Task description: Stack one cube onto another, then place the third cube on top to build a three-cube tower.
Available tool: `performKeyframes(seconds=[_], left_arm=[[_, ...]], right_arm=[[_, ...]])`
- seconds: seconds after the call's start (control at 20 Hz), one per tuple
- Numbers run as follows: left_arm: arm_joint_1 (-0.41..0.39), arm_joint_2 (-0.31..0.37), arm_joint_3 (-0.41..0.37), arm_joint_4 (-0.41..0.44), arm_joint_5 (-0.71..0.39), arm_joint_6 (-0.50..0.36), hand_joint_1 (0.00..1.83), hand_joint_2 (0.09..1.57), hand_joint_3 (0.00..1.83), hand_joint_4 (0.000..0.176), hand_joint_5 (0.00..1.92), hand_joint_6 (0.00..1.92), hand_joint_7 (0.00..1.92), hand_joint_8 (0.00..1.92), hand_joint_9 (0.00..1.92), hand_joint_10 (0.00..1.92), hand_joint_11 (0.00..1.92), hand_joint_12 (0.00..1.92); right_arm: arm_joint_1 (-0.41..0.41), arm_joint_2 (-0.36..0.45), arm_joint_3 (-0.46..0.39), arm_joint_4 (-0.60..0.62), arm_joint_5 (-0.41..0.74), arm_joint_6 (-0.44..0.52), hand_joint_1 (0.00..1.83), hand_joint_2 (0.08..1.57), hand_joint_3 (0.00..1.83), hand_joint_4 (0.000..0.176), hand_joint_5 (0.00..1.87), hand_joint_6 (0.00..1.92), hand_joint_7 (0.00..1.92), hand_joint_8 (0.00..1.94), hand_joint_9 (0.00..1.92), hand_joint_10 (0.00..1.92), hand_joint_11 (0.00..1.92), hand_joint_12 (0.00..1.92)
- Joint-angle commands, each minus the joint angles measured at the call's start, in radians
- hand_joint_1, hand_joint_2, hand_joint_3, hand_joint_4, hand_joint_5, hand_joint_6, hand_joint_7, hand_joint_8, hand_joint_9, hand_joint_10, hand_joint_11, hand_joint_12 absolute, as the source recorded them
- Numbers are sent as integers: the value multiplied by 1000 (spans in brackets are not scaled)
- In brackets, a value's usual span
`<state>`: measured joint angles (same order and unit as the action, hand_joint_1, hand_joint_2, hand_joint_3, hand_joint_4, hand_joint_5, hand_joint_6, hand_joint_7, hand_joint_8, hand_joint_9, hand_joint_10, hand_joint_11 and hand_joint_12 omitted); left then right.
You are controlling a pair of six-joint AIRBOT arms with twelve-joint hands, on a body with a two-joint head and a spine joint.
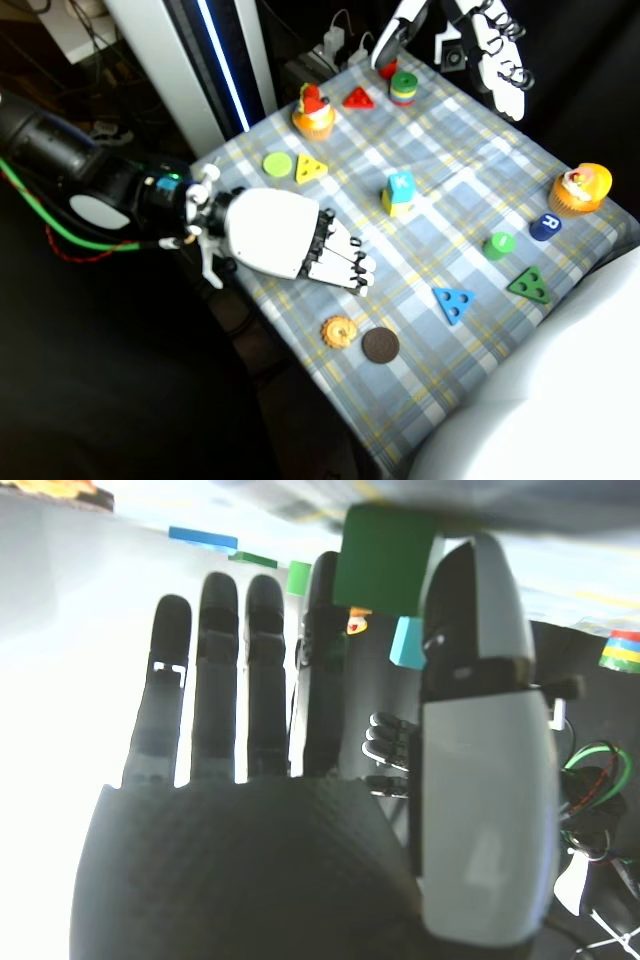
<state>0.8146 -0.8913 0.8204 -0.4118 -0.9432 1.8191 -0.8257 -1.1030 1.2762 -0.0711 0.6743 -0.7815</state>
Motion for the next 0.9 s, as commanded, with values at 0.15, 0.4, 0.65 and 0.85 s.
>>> performKeyframes(seconds=[0.15,0.4,0.65,0.85], left_arm=[[1,1,-3,20,-122,-10,642,815,4,176,29,0,142,0,126,0,81,95],[13,15,-1,7,-114,-10,659,818,2,176,52,8,155,3,145,5,73,106],[51,57,-10,-7,-100,-10,655,785,0,176,44,0,170,5,172,10,23,103],[65,69,-11,-19,-93,-10,641,806,4,176,60,7,193,11,162,3,3,104]], right_arm=[[24,-2,5,17,110,2,1173,1066,0,0,1081,803,819,21,654,14,115,1013],[101,8,4,-131,118,103,1170,1067,1,0,1087,802,883,9,729,16,82,1191],[274,-6,30,-408,118,267,1173,1075,0,0,1070,822,846,9,726,12,210,1013],[334,-61,79,-529,118,392,1190,1045,0,0,1140,701,900,5,751,5,218,1003]])
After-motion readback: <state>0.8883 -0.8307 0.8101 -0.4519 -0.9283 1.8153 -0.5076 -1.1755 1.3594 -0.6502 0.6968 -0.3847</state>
